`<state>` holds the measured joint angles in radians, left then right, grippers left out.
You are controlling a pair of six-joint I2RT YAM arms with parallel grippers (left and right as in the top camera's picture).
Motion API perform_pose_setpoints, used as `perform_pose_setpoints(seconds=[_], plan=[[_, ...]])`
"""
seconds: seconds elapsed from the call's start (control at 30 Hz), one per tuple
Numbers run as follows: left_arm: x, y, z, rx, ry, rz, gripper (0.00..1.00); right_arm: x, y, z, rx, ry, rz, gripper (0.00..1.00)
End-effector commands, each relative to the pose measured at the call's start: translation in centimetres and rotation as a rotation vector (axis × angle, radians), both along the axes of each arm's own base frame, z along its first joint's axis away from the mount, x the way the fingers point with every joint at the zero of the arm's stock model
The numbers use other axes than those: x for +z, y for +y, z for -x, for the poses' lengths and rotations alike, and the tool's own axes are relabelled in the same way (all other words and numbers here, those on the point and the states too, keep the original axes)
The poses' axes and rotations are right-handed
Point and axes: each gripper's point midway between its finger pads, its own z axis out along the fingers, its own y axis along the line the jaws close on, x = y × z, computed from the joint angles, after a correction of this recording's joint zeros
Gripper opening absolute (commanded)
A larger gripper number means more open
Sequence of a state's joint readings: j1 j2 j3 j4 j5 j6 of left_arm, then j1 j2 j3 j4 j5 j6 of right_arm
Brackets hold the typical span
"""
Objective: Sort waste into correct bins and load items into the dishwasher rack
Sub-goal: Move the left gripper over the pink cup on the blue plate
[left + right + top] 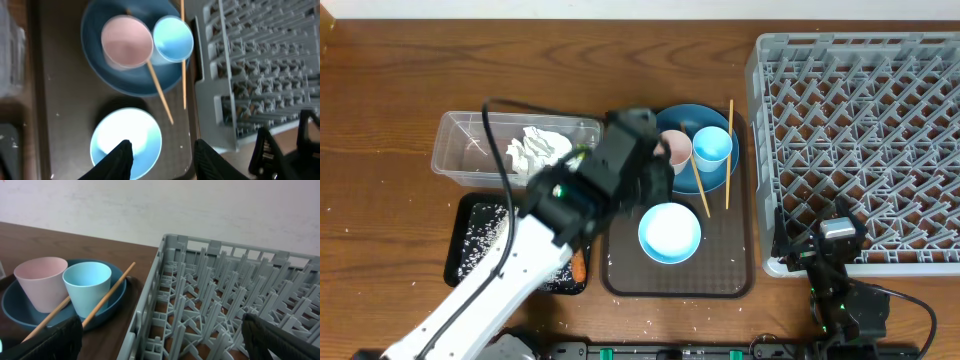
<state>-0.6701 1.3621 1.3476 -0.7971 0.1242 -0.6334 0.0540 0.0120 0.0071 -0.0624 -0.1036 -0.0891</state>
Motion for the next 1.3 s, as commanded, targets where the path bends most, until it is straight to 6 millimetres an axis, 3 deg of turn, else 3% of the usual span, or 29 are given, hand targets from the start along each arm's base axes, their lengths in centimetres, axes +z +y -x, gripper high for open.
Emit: perform_pose_setpoints(seconds=[0.0, 0.1, 0.3, 0.53, 0.77, 1.03, 1.27], plan=[[1.4, -0.8, -1.6, -0.018, -0.015, -0.016, 0.41, 0.0, 0.1, 0.0, 0.006, -0.001, 0.006, 0.99], [0.7, -1.4, -2.4, -0.017, 0.007, -0.034, 0.42, 0.0, 0.1, 0.0, 0.006, -0.001, 0.006, 0.99], [-2.6, -1.0, -4.5, 0.034, 0.024, -0.133, 0.43, 0.0, 0.1, 0.0, 0.007, -0.001, 0.006, 0.99], [-6.7, -2.1, -6.1, 0.037, 0.076, -0.183, 0.48, 0.0, 0.1, 0.0, 0.006, -0.001, 0.006, 0.99], [-10.4, -1.3, -7.9, 0.084, 0.09, -0.284, 0.48, 0.0, 0.1, 0.0, 0.006, -0.001, 0.006, 0.99], [-11.4, -1.0, -10.1, 0.137, 0.025, -0.325, 0.49, 0.0, 0.1, 0.0, 0.006, -0.001, 0.006, 0.99], [-12.7, -0.7, -10.5, 0.152, 0.025, -0.36, 0.49, 0.0, 0.1, 0.0, 0.007, -0.001, 0.006, 0.99]])
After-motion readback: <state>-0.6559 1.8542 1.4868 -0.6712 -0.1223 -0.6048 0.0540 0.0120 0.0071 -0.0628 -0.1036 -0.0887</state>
